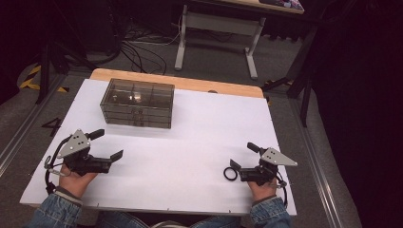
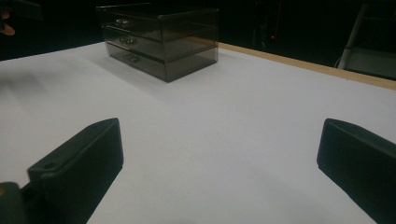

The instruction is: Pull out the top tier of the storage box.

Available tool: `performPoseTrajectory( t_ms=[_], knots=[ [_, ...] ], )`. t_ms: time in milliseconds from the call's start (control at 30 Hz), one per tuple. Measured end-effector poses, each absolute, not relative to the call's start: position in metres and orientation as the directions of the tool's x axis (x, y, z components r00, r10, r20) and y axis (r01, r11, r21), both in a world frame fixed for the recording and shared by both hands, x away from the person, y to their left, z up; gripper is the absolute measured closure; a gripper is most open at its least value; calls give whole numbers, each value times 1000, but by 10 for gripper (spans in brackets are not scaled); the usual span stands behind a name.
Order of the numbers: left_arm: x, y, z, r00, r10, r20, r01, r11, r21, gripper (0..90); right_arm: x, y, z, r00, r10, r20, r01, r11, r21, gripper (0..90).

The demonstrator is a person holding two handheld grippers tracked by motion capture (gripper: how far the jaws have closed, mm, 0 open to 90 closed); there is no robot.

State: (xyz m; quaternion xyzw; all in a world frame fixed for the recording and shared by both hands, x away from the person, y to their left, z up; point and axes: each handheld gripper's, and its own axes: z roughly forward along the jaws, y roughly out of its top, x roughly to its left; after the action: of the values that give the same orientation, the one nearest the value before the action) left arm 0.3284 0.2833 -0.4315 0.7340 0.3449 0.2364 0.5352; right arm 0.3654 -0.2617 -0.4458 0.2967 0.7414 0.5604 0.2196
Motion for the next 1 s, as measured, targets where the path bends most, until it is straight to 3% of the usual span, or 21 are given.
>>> performPoseTrajectory(
  t_ms=[1000],
  knots=[
    [371, 265, -398, 693, 721, -25, 271, -228, 935, 12, 365, -262, -446, -730, 683, 9, 195, 195, 961, 10]
  ],
)
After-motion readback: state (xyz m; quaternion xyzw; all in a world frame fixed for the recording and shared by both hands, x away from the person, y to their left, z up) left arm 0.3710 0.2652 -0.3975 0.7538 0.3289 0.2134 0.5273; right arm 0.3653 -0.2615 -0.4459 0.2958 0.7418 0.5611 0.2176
